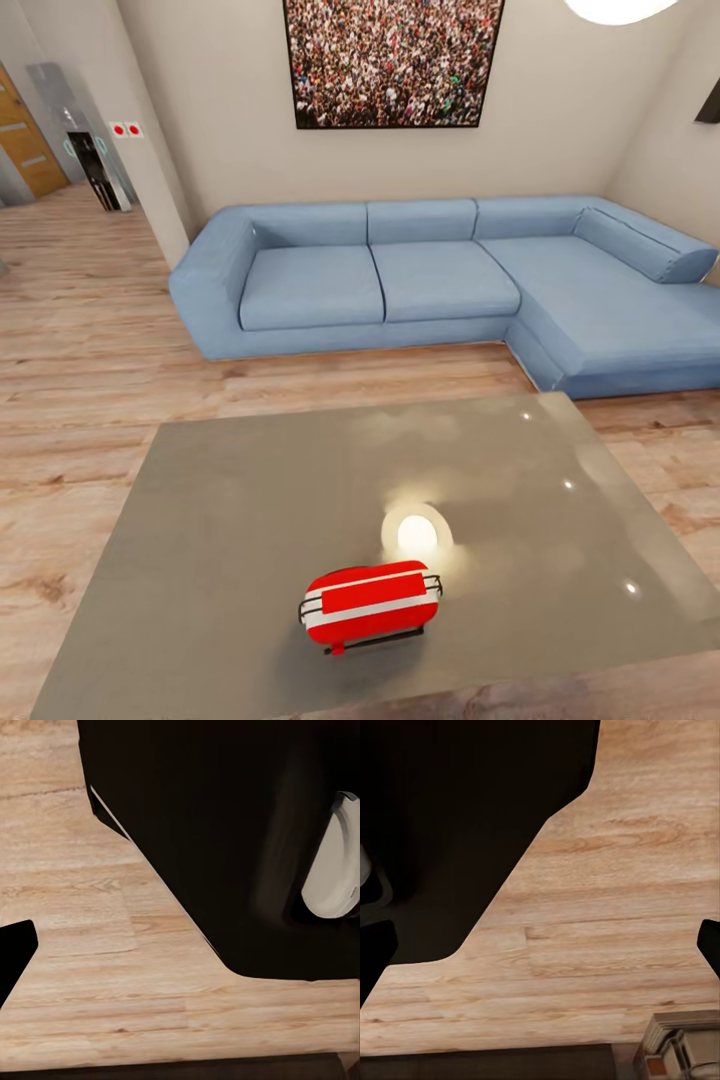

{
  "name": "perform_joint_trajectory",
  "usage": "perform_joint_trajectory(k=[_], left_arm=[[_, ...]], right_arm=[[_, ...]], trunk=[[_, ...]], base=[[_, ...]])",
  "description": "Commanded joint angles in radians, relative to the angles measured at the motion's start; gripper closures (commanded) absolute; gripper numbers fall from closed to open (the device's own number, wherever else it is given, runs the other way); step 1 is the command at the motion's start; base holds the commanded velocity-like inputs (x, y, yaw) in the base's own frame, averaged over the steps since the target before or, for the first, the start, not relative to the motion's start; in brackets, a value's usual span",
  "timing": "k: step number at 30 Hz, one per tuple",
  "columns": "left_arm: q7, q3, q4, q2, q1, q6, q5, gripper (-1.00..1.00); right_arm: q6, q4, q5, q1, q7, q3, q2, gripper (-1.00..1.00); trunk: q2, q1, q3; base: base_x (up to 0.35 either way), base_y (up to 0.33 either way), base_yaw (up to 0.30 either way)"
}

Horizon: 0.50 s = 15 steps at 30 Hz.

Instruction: Turn on the radio receiver that's on the table in the living room.

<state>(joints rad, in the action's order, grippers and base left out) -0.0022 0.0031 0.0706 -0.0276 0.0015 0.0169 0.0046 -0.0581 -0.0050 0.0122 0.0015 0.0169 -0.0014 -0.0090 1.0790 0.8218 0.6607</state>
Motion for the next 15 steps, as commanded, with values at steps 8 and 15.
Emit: perform_joint_trajectory(k=[8,15], left_arm=[[0.000,0.000,0.000,0.000,0.000,0.000,0.000,-1.00],[-0.001,0.000,0.000,0.000,0.000,0.000,0.000,-1.00]], right_arm=[[0.001,0.000,0.000,0.000,0.000,0.003,0.000,-1.00],[0.001,0.000,0.000,0.000,0.000,0.003,0.001,-1.00]], trunk=[[0.000,0.000,0.013],[0.000,0.000,0.024]], base=[[0.000,0.000,0.000],[0.000,0.000,0.000]])
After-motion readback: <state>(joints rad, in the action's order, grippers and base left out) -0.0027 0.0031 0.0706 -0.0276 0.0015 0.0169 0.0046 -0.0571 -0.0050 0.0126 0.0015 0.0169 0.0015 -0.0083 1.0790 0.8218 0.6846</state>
